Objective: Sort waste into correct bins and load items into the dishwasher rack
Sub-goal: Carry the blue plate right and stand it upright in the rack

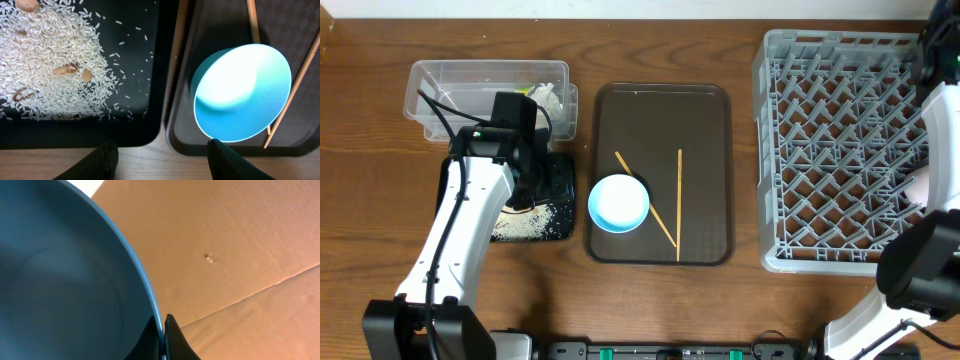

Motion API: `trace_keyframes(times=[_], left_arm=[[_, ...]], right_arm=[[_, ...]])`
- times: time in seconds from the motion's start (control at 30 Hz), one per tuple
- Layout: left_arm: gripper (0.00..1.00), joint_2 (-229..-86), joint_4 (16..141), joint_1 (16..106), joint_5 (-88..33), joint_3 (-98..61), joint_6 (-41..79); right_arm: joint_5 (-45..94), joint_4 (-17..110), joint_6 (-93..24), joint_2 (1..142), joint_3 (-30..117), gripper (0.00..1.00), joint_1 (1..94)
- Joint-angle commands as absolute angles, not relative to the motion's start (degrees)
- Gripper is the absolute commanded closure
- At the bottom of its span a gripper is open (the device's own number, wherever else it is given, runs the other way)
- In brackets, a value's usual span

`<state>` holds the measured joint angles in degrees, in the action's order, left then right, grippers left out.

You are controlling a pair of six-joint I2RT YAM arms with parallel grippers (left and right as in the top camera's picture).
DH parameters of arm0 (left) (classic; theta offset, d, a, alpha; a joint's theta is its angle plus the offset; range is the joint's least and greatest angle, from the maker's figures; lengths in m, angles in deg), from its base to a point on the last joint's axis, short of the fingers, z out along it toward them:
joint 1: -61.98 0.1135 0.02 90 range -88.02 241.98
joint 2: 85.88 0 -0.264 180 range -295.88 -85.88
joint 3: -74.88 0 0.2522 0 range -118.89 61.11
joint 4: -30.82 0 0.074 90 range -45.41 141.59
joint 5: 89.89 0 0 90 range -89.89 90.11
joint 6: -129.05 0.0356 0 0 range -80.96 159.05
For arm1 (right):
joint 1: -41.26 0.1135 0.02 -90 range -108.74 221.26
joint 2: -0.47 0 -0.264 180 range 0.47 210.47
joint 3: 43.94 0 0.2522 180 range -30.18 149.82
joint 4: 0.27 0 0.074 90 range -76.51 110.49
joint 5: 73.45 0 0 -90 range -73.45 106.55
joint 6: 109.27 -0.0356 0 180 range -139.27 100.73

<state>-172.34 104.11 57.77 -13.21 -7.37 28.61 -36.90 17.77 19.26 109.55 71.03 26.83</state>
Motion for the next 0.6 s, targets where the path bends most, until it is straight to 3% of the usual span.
trace_keyframes(times=[0.0, 0.27, 0.57], left_arm=[[0.40, -171.9, 104.1, 57.9, -12.7, -7.5, 29.0], [0.40, -171.9, 104.1, 57.9, -12.7, -7.5, 29.0], [0.40, -171.9, 104.1, 57.9, -12.7, -7.5, 28.9]], right_arm=[[-40.5, 16.8, 28.6, 112.0, 71.6, 0.99, 24.7], [-38.8, 14.9, 43.4, 115.6, 71.3, 0.99, 24.0], [-35.9, 14.5, 46.2, 117.0, 71.3, 0.99, 23.5]])
